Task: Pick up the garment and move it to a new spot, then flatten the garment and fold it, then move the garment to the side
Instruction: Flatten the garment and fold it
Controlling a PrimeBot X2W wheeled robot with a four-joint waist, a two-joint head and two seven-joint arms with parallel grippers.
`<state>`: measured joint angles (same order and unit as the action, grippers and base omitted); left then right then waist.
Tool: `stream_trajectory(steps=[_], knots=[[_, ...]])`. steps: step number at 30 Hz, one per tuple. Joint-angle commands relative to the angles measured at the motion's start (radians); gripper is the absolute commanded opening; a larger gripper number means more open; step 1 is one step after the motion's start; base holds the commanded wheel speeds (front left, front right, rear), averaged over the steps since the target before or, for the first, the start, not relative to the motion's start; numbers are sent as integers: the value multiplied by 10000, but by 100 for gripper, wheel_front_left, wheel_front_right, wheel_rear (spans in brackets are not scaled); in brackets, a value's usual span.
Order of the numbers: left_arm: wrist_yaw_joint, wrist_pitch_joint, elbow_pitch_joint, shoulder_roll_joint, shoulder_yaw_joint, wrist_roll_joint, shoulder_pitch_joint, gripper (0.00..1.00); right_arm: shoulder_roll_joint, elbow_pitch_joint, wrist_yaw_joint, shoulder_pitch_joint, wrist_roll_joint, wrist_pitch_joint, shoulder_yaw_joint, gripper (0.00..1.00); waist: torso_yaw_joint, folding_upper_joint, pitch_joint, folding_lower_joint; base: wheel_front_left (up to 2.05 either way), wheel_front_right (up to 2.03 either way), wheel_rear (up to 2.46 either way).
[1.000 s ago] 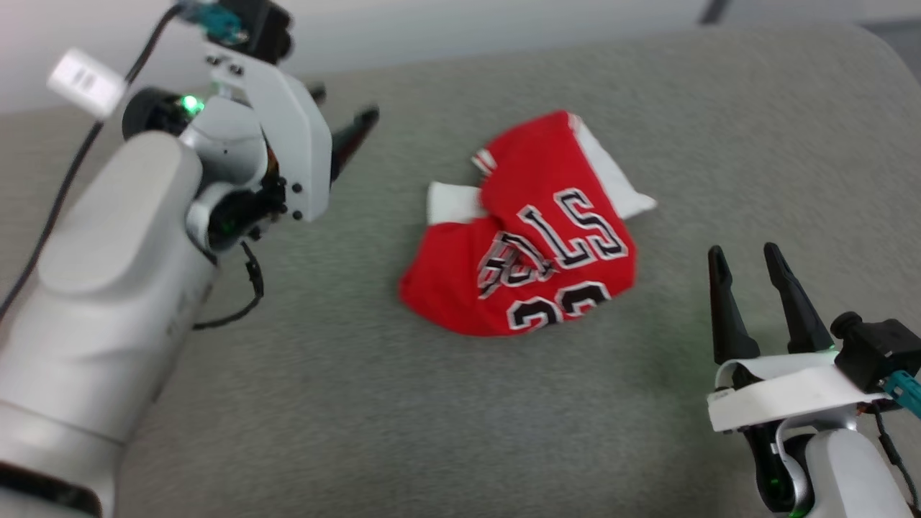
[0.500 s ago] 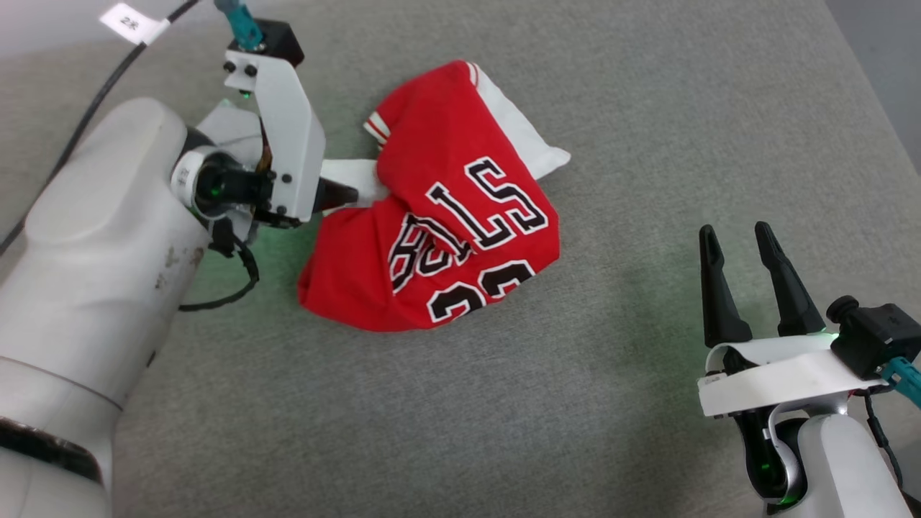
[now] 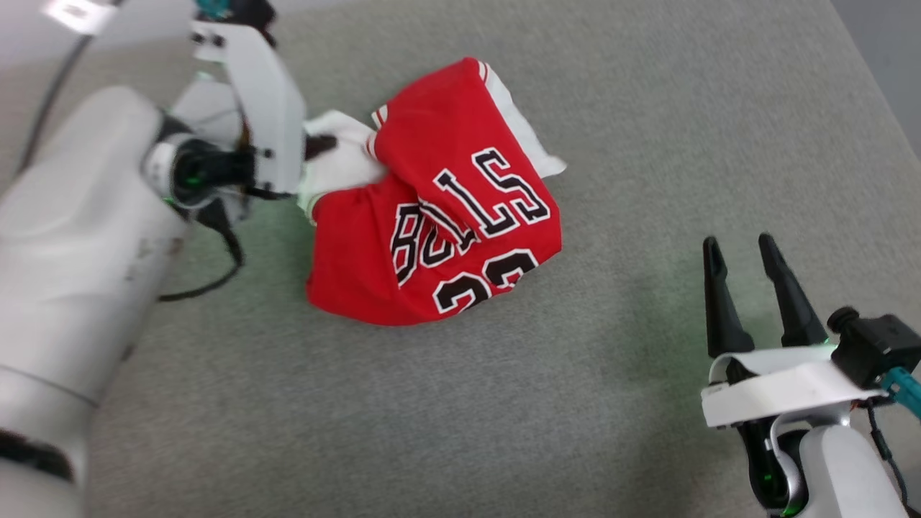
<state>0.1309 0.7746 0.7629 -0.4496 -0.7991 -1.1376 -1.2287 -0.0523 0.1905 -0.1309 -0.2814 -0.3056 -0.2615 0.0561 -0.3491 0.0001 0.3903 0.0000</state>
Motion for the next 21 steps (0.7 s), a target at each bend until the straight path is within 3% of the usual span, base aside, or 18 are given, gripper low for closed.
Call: stream_trajectory(steps=[1,9,12,21], knots=[[-8,-240,-212,-312,40,-153,17,0,17,44,3,198,75,-50,-10,100,665,-1,-759,0,0,0,0],[-8,-456,-916,-1661,251,-675,448,0,-1,160,3,617,292,-49,-24,100,1438,-1,-1592,0,0,0,0],[-75,-375,-909,-1923,281,-713,586,0,-12,174,3,680,334,-48,5,100,1536,-1,-1651,0,0,0,0],[-979,-646,-305,-2605,275,-791,2062,0,-124,73,3,649,296,-48,-8,100,1441,-1,-1375,0,0,0,0]])
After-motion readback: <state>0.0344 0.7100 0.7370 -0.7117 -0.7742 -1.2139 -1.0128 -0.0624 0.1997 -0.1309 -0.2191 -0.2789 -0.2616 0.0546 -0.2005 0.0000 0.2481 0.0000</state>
